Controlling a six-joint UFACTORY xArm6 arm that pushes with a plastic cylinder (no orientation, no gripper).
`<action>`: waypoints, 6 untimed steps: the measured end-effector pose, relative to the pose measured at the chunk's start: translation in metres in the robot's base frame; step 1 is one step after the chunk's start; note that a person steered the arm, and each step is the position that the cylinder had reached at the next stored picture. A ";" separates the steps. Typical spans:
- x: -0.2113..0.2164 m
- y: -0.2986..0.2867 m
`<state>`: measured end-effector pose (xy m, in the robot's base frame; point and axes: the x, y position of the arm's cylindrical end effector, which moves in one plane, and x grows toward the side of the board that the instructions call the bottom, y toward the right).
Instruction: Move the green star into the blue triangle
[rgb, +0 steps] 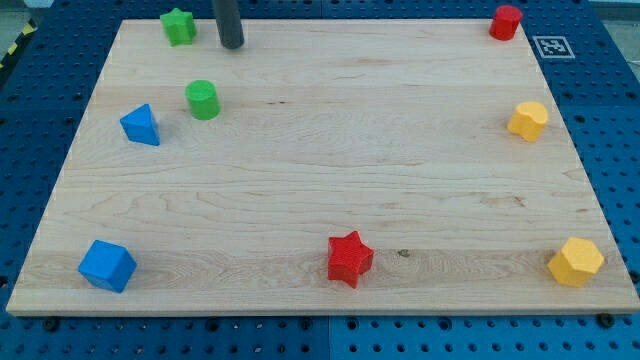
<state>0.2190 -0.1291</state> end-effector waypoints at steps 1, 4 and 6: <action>-0.027 -0.009; -0.027 -0.079; -0.026 -0.096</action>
<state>0.1926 -0.2251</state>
